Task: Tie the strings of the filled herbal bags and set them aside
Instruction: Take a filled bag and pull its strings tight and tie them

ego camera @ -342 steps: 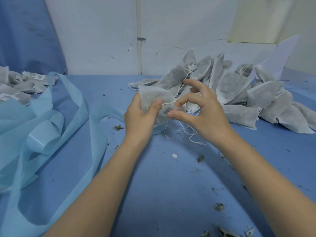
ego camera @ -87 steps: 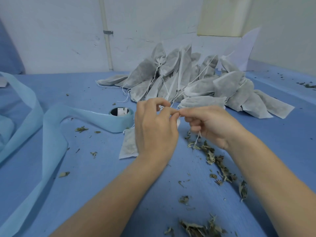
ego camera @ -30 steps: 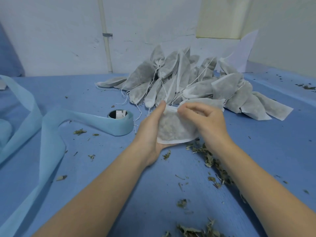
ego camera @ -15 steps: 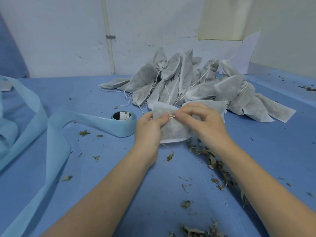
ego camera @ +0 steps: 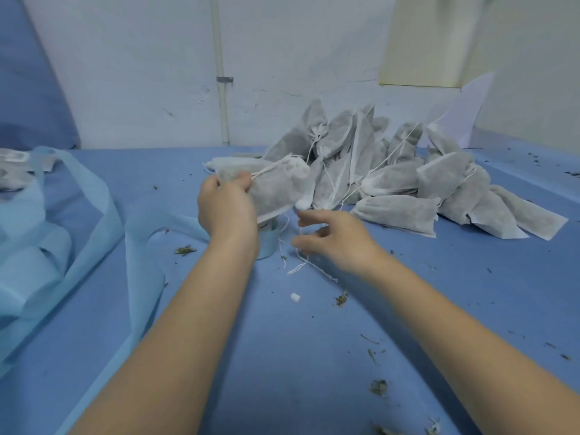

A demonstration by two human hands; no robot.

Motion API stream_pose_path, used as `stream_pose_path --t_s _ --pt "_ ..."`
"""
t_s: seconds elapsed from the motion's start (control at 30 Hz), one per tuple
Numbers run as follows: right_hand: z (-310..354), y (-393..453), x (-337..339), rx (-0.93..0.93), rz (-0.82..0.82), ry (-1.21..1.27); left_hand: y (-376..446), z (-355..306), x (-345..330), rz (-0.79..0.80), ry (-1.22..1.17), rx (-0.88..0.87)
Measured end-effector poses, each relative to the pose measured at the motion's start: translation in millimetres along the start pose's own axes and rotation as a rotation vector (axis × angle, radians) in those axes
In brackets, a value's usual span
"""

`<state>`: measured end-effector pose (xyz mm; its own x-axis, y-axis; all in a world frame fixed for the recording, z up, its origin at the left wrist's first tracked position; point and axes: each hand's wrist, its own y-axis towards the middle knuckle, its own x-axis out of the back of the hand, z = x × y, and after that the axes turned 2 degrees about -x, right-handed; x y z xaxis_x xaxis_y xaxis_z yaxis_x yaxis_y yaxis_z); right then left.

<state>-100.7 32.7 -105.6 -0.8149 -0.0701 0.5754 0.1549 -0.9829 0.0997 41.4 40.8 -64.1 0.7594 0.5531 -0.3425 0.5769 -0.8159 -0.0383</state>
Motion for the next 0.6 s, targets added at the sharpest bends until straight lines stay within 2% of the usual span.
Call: stream_pose_path --t_s 0.17,0.37,0.6 --pt "10 24 -18 0.192 0.037 -0.318 18 -10 13 -0.093 -0.062 0.003" --pt "16 35 -34 0.286 0.076 -0.258 24 -9 16 -0.111 0.029 -0.058" --pt "15 33 -49 0.19 -0.006 -0.251 26 0 15 -0.094 0.277 -0.19"
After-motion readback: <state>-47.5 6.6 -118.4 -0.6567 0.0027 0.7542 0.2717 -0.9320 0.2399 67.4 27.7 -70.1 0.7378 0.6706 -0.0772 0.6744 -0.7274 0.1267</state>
